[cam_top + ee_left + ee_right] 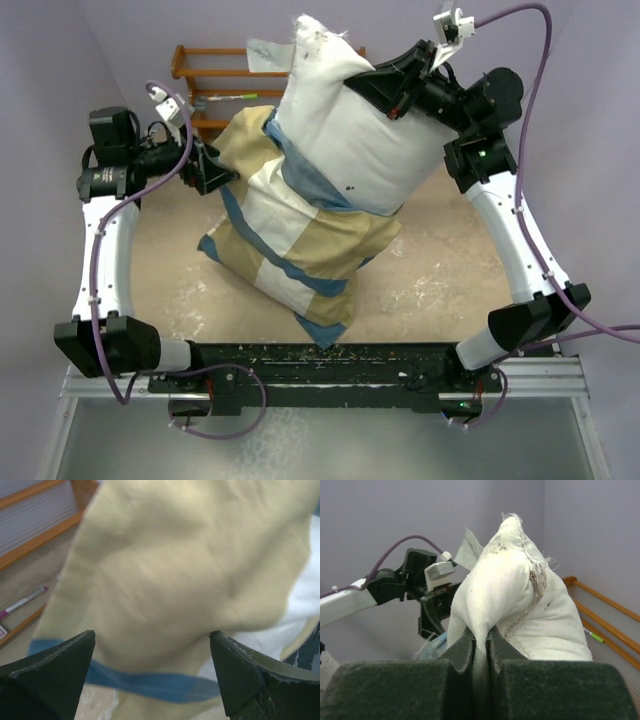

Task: Remove the pillowcase from the pillow
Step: Remove the pillow from the pillowcase.

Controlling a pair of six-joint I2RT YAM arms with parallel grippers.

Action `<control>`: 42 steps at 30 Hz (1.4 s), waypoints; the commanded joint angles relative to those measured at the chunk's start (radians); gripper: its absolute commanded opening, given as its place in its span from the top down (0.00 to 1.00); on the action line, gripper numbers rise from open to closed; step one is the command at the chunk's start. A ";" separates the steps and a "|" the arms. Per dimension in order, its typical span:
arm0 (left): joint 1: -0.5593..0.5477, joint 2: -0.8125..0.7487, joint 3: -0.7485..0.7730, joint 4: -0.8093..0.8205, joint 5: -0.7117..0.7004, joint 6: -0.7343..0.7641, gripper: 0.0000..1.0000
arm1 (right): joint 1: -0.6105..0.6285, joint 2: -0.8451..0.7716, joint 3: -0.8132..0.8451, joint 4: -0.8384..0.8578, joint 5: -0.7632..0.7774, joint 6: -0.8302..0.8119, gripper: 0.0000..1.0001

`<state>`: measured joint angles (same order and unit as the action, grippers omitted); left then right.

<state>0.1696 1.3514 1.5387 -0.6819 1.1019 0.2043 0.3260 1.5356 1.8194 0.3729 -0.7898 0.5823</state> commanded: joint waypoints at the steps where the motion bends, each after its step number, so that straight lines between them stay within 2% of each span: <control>1: 0.004 0.067 0.000 0.304 -0.035 -0.243 0.00 | 0.007 -0.064 0.006 0.178 -0.047 0.040 1.00; 4: 0.047 0.098 -0.007 0.417 0.095 -0.365 0.00 | 0.007 -0.073 -0.013 0.173 -0.062 0.032 1.00; 7: 0.026 0.069 -0.047 0.417 0.104 -0.275 0.01 | 0.007 -0.076 -0.031 0.202 -0.076 0.046 1.00; 10: 0.022 0.087 -0.048 0.301 0.119 -0.137 0.24 | 0.007 -0.069 -0.031 0.232 -0.094 0.080 1.00; 11: 0.021 0.103 -0.033 0.228 0.112 -0.064 0.26 | 0.007 -0.069 -0.029 0.237 -0.098 0.085 1.00; 12: 0.022 0.114 -0.034 0.173 0.087 -0.001 0.23 | 0.007 -0.069 -0.027 0.245 -0.103 0.093 1.00; 14: 0.044 0.117 -0.057 0.185 0.037 0.010 0.01 | 0.007 -0.067 -0.016 0.251 -0.112 0.105 1.00; 17: 0.110 0.123 -0.053 0.272 0.106 -0.077 0.00 | 0.007 -0.072 -0.012 0.255 -0.129 0.114 1.00; 20: 0.131 0.144 0.017 0.251 0.173 -0.087 0.00 | 0.007 -0.082 -0.031 0.277 -0.140 0.123 1.00; 24: 0.143 0.170 0.081 0.233 0.377 -0.166 0.00 | 0.007 -0.086 -0.060 0.301 -0.149 0.143 1.00; 29: 0.103 0.155 -0.003 0.329 0.539 -0.343 0.00 | 0.008 -0.085 -0.075 0.311 -0.140 0.148 1.00; 32: 0.103 0.134 -0.059 0.440 0.553 -0.420 0.08 | 0.010 -0.084 -0.075 0.310 -0.134 0.151 1.00; 34: 0.105 0.132 -0.072 0.463 0.518 -0.412 0.07 | 0.011 -0.086 -0.074 0.313 -0.136 0.154 1.00; 35: 0.106 0.133 -0.070 0.464 0.491 -0.401 0.02 | 0.014 -0.087 -0.072 0.316 -0.139 0.155 1.00; 36: 0.108 0.133 -0.063 0.465 0.447 -0.388 0.00 | 0.018 -0.089 -0.070 0.315 -0.143 0.157 1.00; 39: 0.107 0.144 -0.020 0.482 0.372 -0.364 0.00 | 0.027 -0.096 -0.065 0.306 -0.153 0.158 1.00; 42: 0.106 0.181 0.042 0.506 0.412 -0.417 0.00 | 0.028 -0.106 -0.065 0.301 -0.158 0.157 1.00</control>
<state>0.2737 1.5204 1.4818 -0.2668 1.4849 -0.1665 0.3412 1.5024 1.7287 0.5812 -0.9363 0.7094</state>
